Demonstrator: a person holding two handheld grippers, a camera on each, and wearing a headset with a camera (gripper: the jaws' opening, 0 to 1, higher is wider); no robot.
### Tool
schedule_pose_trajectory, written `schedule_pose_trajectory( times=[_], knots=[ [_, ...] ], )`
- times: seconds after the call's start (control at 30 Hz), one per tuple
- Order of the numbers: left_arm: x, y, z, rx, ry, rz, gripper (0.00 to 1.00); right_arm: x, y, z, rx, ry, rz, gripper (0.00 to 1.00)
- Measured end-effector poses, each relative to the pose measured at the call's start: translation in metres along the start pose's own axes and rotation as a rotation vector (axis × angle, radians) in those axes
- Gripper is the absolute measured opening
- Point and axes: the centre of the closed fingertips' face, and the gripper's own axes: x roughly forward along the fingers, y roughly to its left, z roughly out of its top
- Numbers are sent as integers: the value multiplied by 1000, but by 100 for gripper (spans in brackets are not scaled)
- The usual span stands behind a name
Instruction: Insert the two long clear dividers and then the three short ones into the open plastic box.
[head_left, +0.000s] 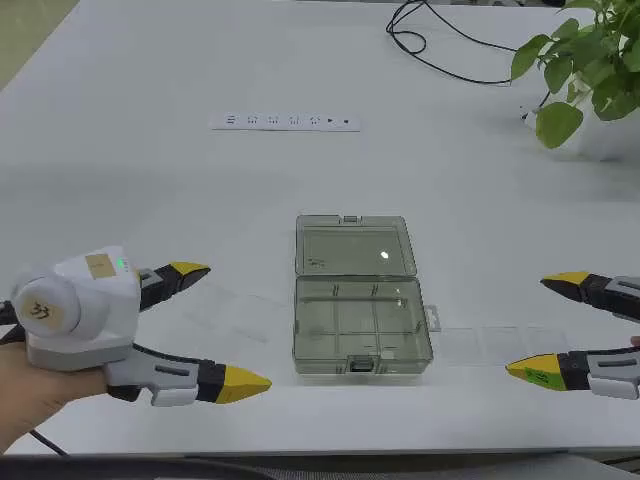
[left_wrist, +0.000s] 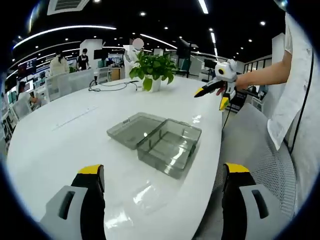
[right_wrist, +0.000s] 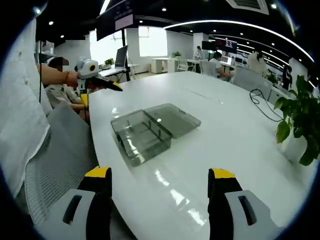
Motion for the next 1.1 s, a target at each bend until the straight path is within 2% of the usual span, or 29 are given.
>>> schedule_pose_trajectory(
  times=[1.1],
  knots=[
    [5,-1,-5,-10,16,-9,100,4,-1,5,0,-13,2,79]
  ],
)
